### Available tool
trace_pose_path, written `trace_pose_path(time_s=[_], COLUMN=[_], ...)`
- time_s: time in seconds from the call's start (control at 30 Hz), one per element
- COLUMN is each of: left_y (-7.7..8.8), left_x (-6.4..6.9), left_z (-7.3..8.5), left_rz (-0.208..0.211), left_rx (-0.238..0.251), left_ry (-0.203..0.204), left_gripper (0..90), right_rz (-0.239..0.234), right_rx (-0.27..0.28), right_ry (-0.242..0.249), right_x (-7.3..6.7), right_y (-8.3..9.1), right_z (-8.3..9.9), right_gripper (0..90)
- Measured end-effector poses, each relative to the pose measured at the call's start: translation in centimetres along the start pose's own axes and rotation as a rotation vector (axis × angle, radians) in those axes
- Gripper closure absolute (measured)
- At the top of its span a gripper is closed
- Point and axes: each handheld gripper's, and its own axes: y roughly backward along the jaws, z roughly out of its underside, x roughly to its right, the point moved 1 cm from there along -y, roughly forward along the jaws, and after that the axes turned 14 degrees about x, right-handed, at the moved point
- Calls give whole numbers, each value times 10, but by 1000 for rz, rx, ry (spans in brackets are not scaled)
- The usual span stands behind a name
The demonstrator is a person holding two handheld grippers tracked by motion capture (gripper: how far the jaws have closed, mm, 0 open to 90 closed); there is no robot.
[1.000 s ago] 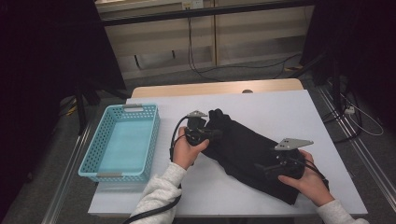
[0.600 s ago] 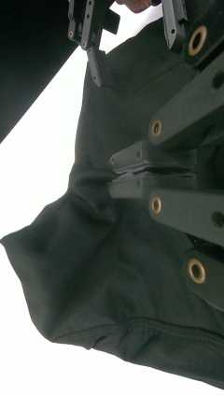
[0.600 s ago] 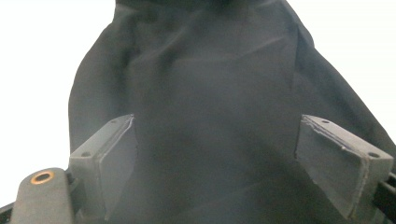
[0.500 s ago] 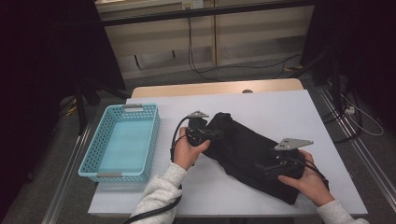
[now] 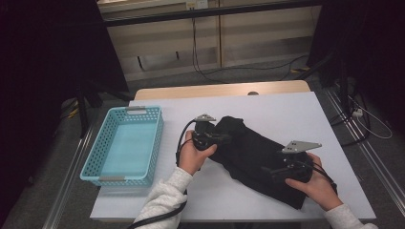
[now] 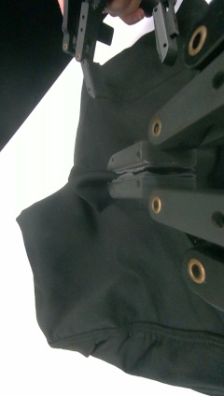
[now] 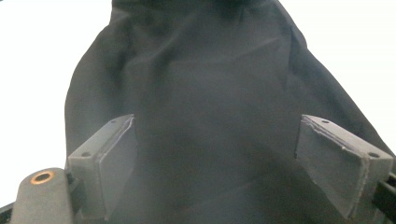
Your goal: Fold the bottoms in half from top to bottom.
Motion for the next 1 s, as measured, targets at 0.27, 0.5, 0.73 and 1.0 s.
trace_pose_path(time_s=[0.27,0.5,0.73,1.0], left_y=[-1,-5,-7,-12], left_x=[5,9,14,26], left_z=[-1,1,2,3], left_rz=[15,33,41,75], left_rx=[3,-2,-5,-17], left_ry=[-4,2,0,-12], left_gripper=[875,875,875,875], right_rz=[1,5,4,7], right_rx=[1,0,2,4], right_ry=[1,-1,1,0], right_x=[0,1,1,1], right_y=[0,1,1,1], right_z=[0,0,0,0], right_gripper=[129,129,130,130])
